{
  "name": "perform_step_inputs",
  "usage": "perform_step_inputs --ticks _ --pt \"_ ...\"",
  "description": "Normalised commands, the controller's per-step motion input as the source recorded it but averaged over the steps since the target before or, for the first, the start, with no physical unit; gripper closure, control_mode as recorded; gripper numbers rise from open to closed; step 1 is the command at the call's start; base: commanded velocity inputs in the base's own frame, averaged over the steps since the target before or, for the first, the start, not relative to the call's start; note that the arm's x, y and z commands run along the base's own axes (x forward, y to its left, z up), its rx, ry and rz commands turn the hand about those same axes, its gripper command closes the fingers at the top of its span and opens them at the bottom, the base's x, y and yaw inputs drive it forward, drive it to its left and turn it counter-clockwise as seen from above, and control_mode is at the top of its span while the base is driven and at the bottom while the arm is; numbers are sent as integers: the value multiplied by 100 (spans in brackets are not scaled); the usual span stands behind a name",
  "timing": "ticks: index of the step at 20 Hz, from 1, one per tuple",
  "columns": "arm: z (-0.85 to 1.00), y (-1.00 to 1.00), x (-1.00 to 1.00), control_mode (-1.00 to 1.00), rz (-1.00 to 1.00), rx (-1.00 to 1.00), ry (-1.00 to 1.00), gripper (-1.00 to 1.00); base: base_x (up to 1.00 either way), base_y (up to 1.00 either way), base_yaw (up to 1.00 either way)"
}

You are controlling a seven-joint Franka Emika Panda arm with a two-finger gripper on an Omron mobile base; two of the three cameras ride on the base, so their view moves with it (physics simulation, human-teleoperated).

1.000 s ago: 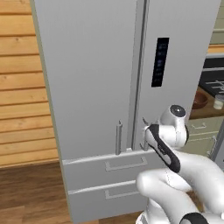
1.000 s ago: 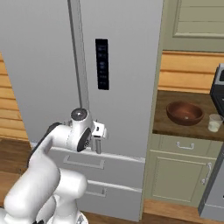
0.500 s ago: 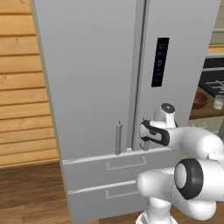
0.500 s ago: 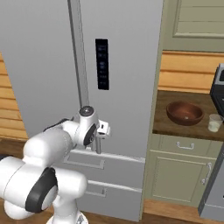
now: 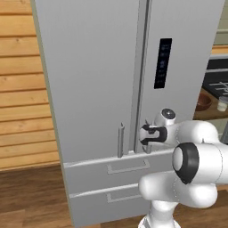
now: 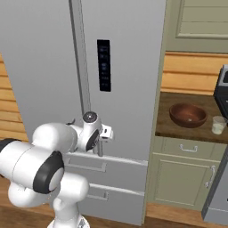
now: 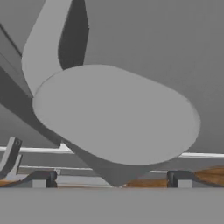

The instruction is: Grab a lemon wedge from the fridge and one ice cube from the ice bowl, and put them in the glass of lemonade.

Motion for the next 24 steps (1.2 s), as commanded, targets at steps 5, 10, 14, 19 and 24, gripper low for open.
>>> perform_step_inputs --ticks 5,10,14,19,24 --pt "-19 0 35 -100 0 0 0 -100 0 0 0" --pt "-18 0 40 -100 0 0 0 -100 0 0 0" --pt "0 0 63 -100 0 0 14 -100 0 0 0" --pt "0 0 28 -100 0 0 5 -100 0 0 0" --pt "0 0 24 -100 0 0 1 100 0 0 0"
